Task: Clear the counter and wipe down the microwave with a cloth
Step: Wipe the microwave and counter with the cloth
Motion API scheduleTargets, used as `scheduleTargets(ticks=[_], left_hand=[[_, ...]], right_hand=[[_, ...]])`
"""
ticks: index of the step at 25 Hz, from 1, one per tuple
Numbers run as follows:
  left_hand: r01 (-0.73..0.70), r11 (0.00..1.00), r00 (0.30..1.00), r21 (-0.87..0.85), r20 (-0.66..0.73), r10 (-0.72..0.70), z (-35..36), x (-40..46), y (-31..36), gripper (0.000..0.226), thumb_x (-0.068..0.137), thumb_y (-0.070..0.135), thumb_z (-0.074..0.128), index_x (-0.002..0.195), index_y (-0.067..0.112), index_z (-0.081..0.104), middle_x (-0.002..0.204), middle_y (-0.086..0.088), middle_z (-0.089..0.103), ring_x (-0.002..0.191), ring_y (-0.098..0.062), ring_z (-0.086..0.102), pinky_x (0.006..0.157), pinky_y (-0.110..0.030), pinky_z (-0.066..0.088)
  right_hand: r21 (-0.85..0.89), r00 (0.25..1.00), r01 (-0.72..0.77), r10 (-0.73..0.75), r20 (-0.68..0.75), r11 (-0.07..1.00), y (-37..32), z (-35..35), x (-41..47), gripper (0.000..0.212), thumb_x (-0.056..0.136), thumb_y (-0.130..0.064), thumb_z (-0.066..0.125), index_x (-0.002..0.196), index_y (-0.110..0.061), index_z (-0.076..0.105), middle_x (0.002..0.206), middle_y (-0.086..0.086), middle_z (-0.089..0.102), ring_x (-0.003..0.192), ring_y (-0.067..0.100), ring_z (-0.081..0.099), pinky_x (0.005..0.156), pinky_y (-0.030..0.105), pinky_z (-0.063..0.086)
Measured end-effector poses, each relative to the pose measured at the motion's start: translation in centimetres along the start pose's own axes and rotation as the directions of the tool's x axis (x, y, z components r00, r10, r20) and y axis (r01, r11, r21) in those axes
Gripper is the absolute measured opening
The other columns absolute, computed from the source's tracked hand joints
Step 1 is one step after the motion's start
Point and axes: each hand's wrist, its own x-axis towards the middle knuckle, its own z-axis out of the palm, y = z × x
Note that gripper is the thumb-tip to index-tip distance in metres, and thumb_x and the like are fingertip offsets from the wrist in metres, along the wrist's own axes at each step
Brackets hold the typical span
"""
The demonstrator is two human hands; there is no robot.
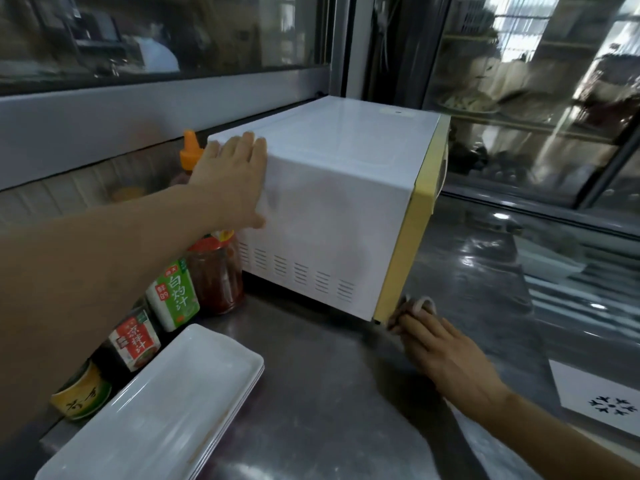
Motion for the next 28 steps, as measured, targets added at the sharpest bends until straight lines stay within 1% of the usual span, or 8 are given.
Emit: scheduleTargets(ticks=[3, 6, 10, 15, 17, 20, 25, 28], left_hand=[[-0.019, 0.995, 0.999, -0.100, -0.051, 0.014, -1.0, -0.5, 2.1, 0.116, 0.071, 0.052, 0.072, 0.148, 0.010, -0.004, 0.158, -0.014, -0.001, 0.145, -0.031, 0.008, 0.115, -0.053, 0.014], [-0.127, 0.980, 0.981, -0.151, -0.164, 0.102, -2.2, -0.7, 4.7, 0.109, 0.073, 0.049, 0.071, 0.149, 0.018, 0.000, 0.158, -0.010, 0.004, 0.145, -0.027, 0.009, 0.115, -0.052, 0.012], [-0.213, 0.970, 0.962, -0.118, -0.199, 0.187, -2.3, -0.5, 7.0, 0.101, 0.077, 0.046, 0.068, 0.148, 0.021, 0.000, 0.158, -0.007, 0.005, 0.146, -0.024, 0.007, 0.115, -0.050, 0.009], [-0.194, 0.972, 0.947, -0.129, -0.285, 0.151, -0.7, -0.6, 7.6, 0.104, 0.074, 0.049, 0.069, 0.145, 0.024, -0.002, 0.156, -0.006, 0.009, 0.144, -0.026, 0.010, 0.113, -0.050, 0.013], [-0.193, 0.970, 0.941, -0.146, -0.307, 0.141, -0.2, -0.5, 7.8, 0.104, 0.072, 0.048, 0.070, 0.145, 0.025, 0.000, 0.156, -0.007, 0.010, 0.144, -0.028, 0.010, 0.114, -0.050, 0.013], [-0.195, 0.967, 0.935, -0.162, -0.328, 0.134, 0.2, -0.5, 7.9, 0.105, 0.071, 0.047, 0.072, 0.146, 0.024, 0.001, 0.155, -0.008, 0.010, 0.144, -0.029, 0.011, 0.115, -0.049, 0.013], [-0.200, 0.967, 0.933, -0.157, -0.332, 0.139, 0.1, -0.6, 8.0, 0.105, 0.073, 0.045, 0.070, 0.147, 0.024, -0.001, 0.156, -0.009, 0.008, 0.145, -0.029, 0.008, 0.116, -0.047, 0.009], [-0.189, 0.970, 0.938, -0.155, -0.322, 0.131, -0.2, -0.7, 8.2, 0.104, 0.074, 0.043, 0.071, 0.147, 0.024, -0.001, 0.156, -0.009, 0.008, 0.145, -0.029, 0.008, 0.116, -0.047, 0.009]], right_hand=[[0.465, 0.899, -0.288, 0.403, -0.169, 0.837, -0.2, -3.8, 0.6, 0.051, 0.080, -0.016, 0.070, 0.128, -0.021, 0.054, 0.131, 0.001, 0.050, 0.110, 0.012, 0.052, 0.080, 0.031, 0.056], [0.816, 0.695, -0.247, 0.682, -0.226, 0.522, -0.9, -7.3, 4.0, 0.037, 0.094, -0.019, 0.054, 0.125, -0.033, 0.042, 0.119, 0.000, 0.051, 0.095, 0.018, 0.058, 0.073, 0.040, 0.054], [0.840, 0.433, -0.329, 0.859, -0.273, 0.433, -0.1, -9.7, 10.8, 0.028, 0.088, -0.011, 0.057, 0.111, -0.015, 0.042, 0.109, -0.004, 0.038, 0.099, 0.019, 0.048, 0.093, 0.049, 0.044], [0.892, 0.316, -0.269, 0.908, -0.275, 0.364, 0.1, -7.2, 12.8, 0.020, 0.087, -0.009, 0.054, 0.101, -0.011, 0.040, 0.106, 0.012, 0.040, 0.094, 0.016, 0.041, 0.079, 0.009, 0.034], [0.908, 0.260, -0.222, 0.920, -0.295, 0.354, -0.1, -5.9, 12.7, 0.019, 0.088, -0.011, 0.050, 0.093, -0.019, 0.033, 0.101, 0.009, 0.039, 0.088, 0.015, 0.039, 0.076, 0.006, 0.032], [0.921, 0.256, -0.246, 0.937, -0.240, 0.303, -0.9, -3.4, 12.1, 0.019, 0.089, -0.010, 0.045, 0.083, -0.018, 0.030, 0.092, 0.008, 0.037, 0.081, 0.014, 0.036, 0.072, 0.010, 0.033], [0.892, 0.412, -0.406, 0.911, -0.017, 0.200, -3.8, 0.7, 8.1, 0.034, 0.089, -0.002, 0.055, 0.074, -0.020, 0.030, 0.085, 0.006, 0.037, 0.079, 0.019, 0.040, 0.070, 0.029, 0.035], [0.869, 0.426, -0.417, 0.902, -0.072, 0.267, -3.1, -1.1, 8.7, 0.043, 0.087, 0.000, 0.056, 0.071, -0.028, 0.026, 0.085, 0.003, 0.038, 0.080, 0.017, 0.039, 0.070, 0.021, 0.034]])
